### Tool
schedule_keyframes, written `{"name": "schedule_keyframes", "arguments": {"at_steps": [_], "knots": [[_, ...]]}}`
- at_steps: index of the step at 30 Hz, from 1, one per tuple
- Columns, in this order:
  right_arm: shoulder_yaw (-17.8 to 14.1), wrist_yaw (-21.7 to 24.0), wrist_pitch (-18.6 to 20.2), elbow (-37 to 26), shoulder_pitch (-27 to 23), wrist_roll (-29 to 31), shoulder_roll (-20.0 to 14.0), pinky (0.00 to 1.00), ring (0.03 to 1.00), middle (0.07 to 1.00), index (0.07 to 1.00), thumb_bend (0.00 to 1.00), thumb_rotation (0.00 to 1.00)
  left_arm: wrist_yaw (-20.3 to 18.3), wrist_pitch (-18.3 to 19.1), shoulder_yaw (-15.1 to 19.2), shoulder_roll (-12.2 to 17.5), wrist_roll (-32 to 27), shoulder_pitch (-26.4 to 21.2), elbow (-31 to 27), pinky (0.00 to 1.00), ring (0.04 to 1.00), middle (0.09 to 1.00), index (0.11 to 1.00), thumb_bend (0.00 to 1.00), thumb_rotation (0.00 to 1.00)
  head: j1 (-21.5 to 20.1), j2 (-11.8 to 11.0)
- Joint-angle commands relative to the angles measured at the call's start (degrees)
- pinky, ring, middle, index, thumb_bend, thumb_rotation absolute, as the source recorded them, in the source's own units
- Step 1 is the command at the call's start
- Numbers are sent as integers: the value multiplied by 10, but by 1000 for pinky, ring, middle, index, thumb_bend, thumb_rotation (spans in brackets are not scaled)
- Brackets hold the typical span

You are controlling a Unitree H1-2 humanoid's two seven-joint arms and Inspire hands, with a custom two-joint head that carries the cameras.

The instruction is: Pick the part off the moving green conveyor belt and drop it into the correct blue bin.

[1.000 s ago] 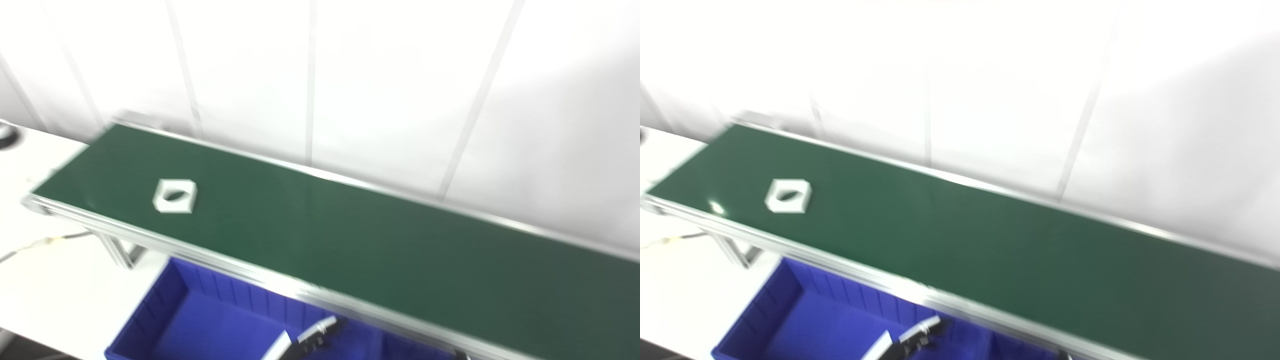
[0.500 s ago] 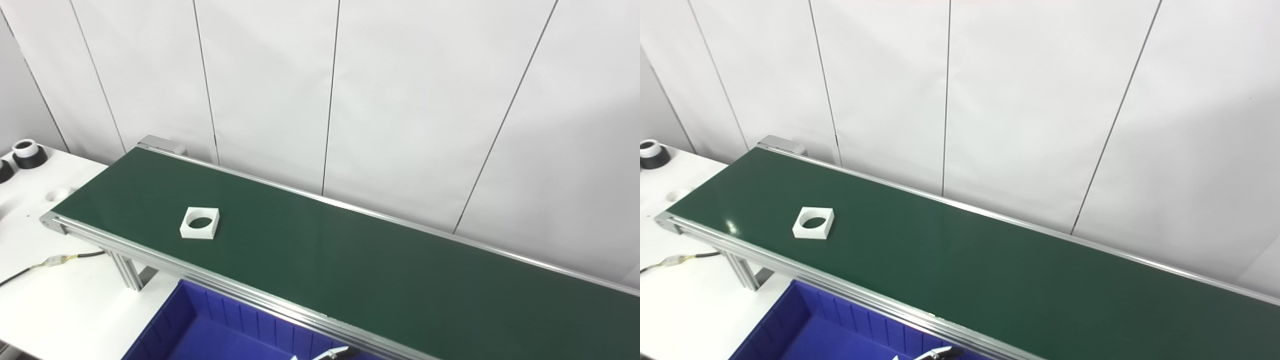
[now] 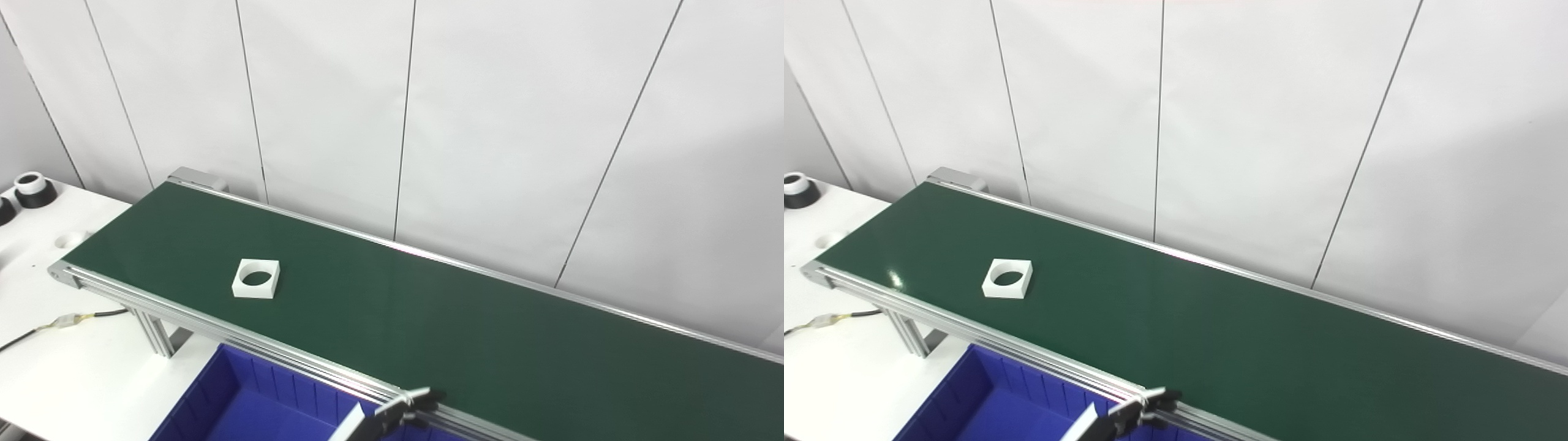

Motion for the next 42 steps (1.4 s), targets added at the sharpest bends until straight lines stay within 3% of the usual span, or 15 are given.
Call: {"name": "schedule_keyframes", "arguments": {"at_steps": [1, 6, 11, 12, 15, 21, 27, 32, 39, 42], "knots": [[5, -12, -29, -14, -6, -4, -1, 923, 880, 858, 909, 626, 790, 3, -17, 14, 10, 9, -8, -27, 772, 848, 873, 841, 842, 455, -14, 5], [10, -10, -29, -20, -7, 3, -2, 878, 869, 860, 892, 674, 785, -28, -17, 42, 17, -4, -20, -46, 780, 858, 885, 854, 875, 479, -57, 30], [9, -10, -29, -34, -5, 0, -6, 851, 857, 846, 872, 759, 773, -68, -17, 76, 14, -22, -34, -63, 862, 909, 925, 893, 839, 501, -75, 60], [7, -9, -29, -39, -5, 0, -7, 850, 856, 845, 872, 765, 770, -72, -17, 86, 13, -21, -38, -67, 870, 914, 929, 896, 834, 507, -79, 76], [9, -16, -29, -50, -4, -10, -11, 830, 845, 836, 872, 758, 734, -89, -17, 112, 7, -25, -47, -75, 888, 934, 955, 918, 784, 517, -81, 84], [3, -25, -29, -72, 1, -31, -13, 828, 825, 818, 855, 781, 742, -104, -17, 167, 0, -2, -87, -46, 840, 903, 940, 913, 777, 547, -83, 126], [-10, -18, -29, -93, 10, -29, -14, 837, 831, 812, 856, 813, 766, -124, -14, 213, 6, 9, -138, 5, 857, 909, 941, 917, 785, 520, -74, 152], [-10, -10, -29, -104, 7, -20, -22, 837, 825, 806, 862, 775, 742, -129, 8, 245, 8, 48, -157, 32, 872, 924, 944, 914, 803, 528, -69, 153], [-16, -5, -29, -108, 12, -11, -19, 843, 826, 807, 858, 784, 720, -142, 25, 262, 30, 91, -187, 79, 923, 971, 971, 932, 758, 474, -60, 154], [-18, 4, -29, -114, 14, 1, -21, 849, 826, 808, 860, 791, 723, -144, 40, 264, 41, 119, -199, 89, 901, 967, 976, 936, 780, 503, -52, 153]]}}
